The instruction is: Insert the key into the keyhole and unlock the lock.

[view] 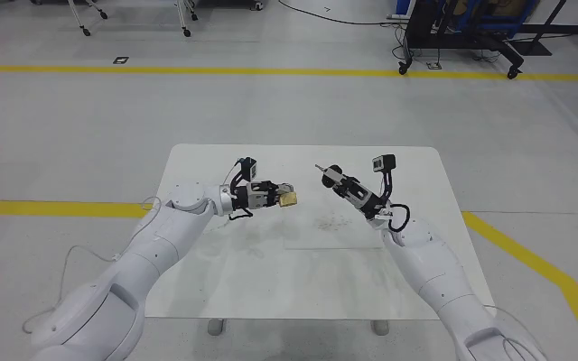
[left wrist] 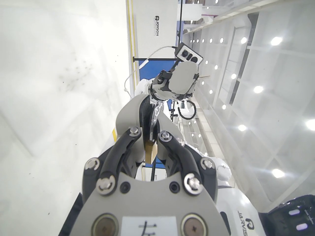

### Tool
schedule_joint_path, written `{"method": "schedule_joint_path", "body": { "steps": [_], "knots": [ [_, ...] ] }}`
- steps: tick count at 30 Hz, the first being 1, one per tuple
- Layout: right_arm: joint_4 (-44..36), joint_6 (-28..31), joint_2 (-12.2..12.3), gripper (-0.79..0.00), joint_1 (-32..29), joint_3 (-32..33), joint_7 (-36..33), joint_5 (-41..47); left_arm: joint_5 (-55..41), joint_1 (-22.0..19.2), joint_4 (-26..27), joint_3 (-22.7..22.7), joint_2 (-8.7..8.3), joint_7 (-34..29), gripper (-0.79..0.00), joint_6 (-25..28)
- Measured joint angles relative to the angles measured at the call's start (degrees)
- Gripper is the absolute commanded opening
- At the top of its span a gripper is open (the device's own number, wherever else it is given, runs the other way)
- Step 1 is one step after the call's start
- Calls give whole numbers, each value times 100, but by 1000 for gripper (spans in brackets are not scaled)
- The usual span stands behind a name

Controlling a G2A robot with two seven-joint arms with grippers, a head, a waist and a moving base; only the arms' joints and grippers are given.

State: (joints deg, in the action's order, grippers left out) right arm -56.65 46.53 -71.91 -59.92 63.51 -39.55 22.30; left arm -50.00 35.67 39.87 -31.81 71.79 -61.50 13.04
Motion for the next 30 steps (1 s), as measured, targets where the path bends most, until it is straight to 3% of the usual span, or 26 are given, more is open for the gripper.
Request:
{"method": "schedule_joint_path", "body": {
  "steps": [4, 7, 12, 23, 27, 30],
  "knots": [
    [75, 497, 110, -785, 126, 160, -374, -845, -98, 60, 63, -112, -43, -108, -785, -1033],
    [252, 1001, 191, -785, 203, 300, -610, -1070, -383, 101, 124, -249, -35, -156, -785, -1520],
    [-272, 1151, 366, -785, 177, 506, -674, -1065, -163, 91, 141, -282, -33, -303, -785, -1665],
    [-247, 1147, 367, -785, 173, 507, -674, -1086, -174, 122, 167, -290, -31, -290, -785, -1676],
    [-282, 1053, 371, -785, 153, 460, -708, -1188, -68, 292, 396, -297, -31, -77, -785, -2069],
    [-445, 854, 405, -785, 259, 338, -960, -1874, -340, 389, 447, -431, -41, -90, -785, -2491]
  ]
}}
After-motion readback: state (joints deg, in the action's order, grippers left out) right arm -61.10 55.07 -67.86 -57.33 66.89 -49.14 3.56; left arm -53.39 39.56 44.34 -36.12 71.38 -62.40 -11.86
